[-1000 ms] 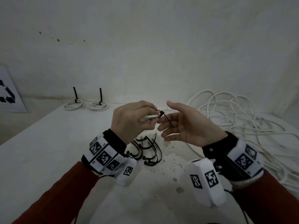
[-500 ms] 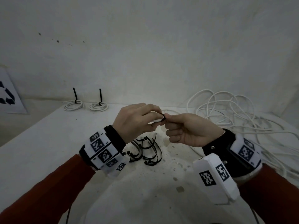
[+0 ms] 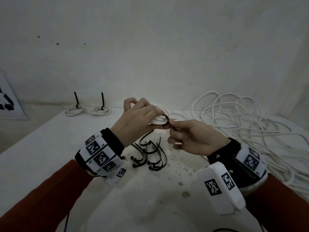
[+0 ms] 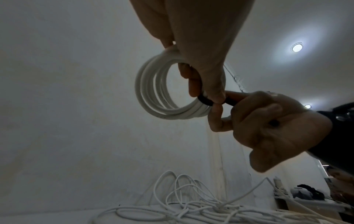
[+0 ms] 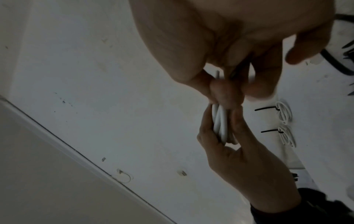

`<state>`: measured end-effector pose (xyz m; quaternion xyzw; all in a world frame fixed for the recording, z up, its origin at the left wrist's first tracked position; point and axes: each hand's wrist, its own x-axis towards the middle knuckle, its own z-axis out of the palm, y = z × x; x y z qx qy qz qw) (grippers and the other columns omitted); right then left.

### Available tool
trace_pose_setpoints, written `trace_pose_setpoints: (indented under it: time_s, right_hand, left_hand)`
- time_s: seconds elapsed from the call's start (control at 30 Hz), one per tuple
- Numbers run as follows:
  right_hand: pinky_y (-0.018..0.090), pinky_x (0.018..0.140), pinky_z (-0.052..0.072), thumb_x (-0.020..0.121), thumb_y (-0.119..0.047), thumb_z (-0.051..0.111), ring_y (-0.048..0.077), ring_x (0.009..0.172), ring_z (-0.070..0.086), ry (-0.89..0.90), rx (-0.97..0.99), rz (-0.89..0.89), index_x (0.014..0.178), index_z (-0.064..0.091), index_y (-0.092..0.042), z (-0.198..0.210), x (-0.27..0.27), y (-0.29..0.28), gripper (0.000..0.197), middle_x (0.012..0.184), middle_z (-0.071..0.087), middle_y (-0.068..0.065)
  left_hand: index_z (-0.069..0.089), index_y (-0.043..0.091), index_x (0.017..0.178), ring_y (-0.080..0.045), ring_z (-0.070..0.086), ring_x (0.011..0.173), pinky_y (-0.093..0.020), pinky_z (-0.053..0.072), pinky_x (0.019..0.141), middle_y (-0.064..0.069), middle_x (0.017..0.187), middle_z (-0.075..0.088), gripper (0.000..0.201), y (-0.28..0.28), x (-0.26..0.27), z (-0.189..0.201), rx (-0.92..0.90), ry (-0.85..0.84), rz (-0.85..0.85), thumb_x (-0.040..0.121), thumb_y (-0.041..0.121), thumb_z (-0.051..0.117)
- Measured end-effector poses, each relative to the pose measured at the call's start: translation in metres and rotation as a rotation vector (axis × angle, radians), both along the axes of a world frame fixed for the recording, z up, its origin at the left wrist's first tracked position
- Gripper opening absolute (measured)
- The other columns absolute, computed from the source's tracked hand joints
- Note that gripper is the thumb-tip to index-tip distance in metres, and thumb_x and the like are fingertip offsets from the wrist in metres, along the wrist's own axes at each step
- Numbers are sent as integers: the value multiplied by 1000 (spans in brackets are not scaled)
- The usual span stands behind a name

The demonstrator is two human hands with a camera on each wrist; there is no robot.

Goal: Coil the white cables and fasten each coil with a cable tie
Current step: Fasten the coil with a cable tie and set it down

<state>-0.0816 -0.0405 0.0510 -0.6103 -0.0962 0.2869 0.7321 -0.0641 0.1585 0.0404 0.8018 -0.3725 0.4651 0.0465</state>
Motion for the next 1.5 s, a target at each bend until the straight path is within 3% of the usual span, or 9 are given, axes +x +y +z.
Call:
trace_pose_setpoints:
  time_s: [0.1, 0.3, 0.53, 0.8, 0.9, 1.03, 1.2, 1.37, 1.5]
  right_hand:
    - [30, 71, 43, 84, -19, 53, 16, 66, 57, 47, 78, 38, 94, 61, -11, -2, 2, -1, 15, 74, 63, 2]
    - [18, 47, 26, 91, -20, 48, 6, 45, 26, 48, 183, -42, 74, 65, -13, -7, 1, 7, 26, 52, 32, -6]
    - [19, 44, 16, 96, -24, 50, 6, 38, 19, 63, 220, -165, 75, 45, -20, -17, -1, 10, 22, 47, 19, -8]
    - [19, 42, 9, 96, -28, 51, 5, 36, 16, 70, 212, -207, 76, 51, -21, -26, -2, 13, 21, 44, 19, -9]
    - [21, 44, 11, 93, -40, 54, 6, 39, 15, 20, 105, -213, 88, 62, -21, -27, 4, 18, 21, 47, 18, -8]
    - [20, 45, 20, 79, -63, 58, 7, 44, 23, -79, -91, -212, 110, 68, -20, -18, 24, 27, 53, 52, 27, -7]
    - [33, 63, 49, 77, -70, 59, 20, 74, 54, -56, -126, -282, 111, 62, -15, 0, 68, 40, 65, 94, 54, 5]
    - [42, 87, 54, 86, -41, 65, 32, 103, 55, -94, -314, -148, 125, 53, -21, 5, 114, 78, 45, 120, 48, 11]
    - [36, 75, 60, 88, -9, 64, 27, 79, 65, -99, -360, -39, 115, 60, -3, -8, 159, 117, 28, 101, 61, 16]
  left_hand:
    - [64, 24, 103, -10, 49, 95, -36, 21, 86, 14, 93, 67, 20, 1, 2, -2, 54, -99, 34, 86, 32, 60]
    - [63, 27, 103, -8, 50, 97, -39, 20, 93, 16, 93, 67, 16, 3, 4, 5, 84, -192, 76, 90, 34, 60]
    - [55, 28, 108, -12, 48, 97, -38, 14, 97, 15, 85, 65, 25, 1, 7, 7, 202, -316, 75, 88, 14, 63]
    - [70, 25, 96, -11, 48, 96, -33, 17, 104, 13, 78, 63, 30, -2, 10, 5, 268, -376, 35, 99, 11, 43]
    - [70, 19, 100, -16, 50, 93, -36, 27, 107, 8, 81, 64, 21, 4, 18, -2, 248, -357, 15, 95, 11, 52]
    - [67, 12, 104, -24, 55, 87, -38, 37, 98, 0, 91, 68, 28, 15, 31, -3, 70, -103, 22, 88, 32, 57]
    - [63, 12, 102, -16, 59, 76, -24, 41, 68, 2, 85, 65, 29, 42, 56, -7, -445, 482, 112, 92, 38, 54]
    - [60, 10, 84, -1, 57, 49, -13, 42, 48, 1, 69, 64, 35, 67, 94, -17, -815, 843, 207, 95, 40, 49]
    - [60, 11, 82, -8, 56, 49, -19, 41, 45, 0, 67, 62, 42, 87, 128, -28, -1028, 1099, 230, 96, 47, 43]
